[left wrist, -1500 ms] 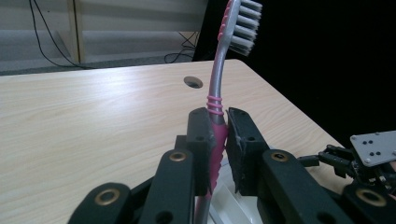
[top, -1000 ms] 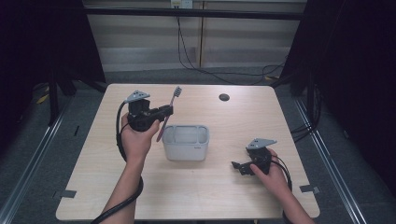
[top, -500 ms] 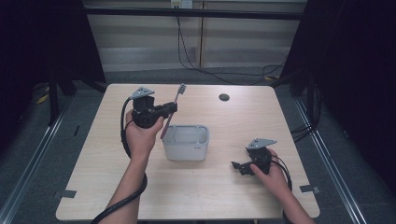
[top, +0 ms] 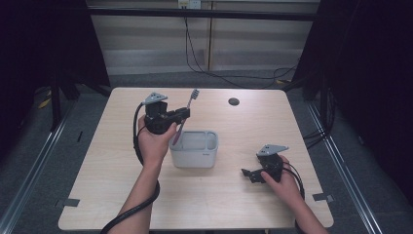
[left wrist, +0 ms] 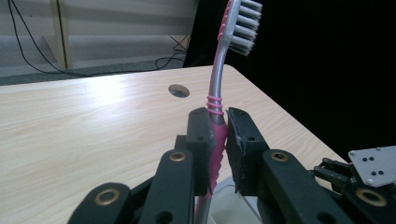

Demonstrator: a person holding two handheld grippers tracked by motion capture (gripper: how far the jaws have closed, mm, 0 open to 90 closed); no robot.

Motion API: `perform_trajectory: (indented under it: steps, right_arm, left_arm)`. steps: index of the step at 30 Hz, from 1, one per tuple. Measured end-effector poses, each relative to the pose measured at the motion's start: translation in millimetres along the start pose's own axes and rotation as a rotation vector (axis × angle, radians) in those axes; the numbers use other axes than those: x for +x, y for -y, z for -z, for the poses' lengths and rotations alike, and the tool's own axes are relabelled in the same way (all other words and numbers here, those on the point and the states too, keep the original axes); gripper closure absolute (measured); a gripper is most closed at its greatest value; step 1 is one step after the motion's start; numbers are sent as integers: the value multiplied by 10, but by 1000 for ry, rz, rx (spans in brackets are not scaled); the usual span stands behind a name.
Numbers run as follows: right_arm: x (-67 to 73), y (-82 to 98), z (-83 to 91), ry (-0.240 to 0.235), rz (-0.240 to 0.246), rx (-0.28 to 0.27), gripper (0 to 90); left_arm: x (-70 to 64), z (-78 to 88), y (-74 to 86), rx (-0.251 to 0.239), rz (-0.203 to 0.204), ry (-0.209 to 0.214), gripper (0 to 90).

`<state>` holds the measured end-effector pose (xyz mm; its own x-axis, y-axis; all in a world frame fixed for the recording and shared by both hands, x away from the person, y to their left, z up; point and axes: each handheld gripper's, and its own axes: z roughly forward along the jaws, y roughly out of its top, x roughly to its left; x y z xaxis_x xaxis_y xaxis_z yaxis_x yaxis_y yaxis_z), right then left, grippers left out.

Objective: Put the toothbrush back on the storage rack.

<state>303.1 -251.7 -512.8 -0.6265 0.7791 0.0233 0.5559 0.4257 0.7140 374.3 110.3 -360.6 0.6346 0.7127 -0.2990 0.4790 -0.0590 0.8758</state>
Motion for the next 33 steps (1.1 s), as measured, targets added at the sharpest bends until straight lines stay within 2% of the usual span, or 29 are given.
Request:
perform_trajectory:
  steps: [33]
  right_arm:
    - [0, 0, 0, 0, 0, 0, 90]
  left_arm:
    - [125, 54, 205, -9, 27, -32, 797]
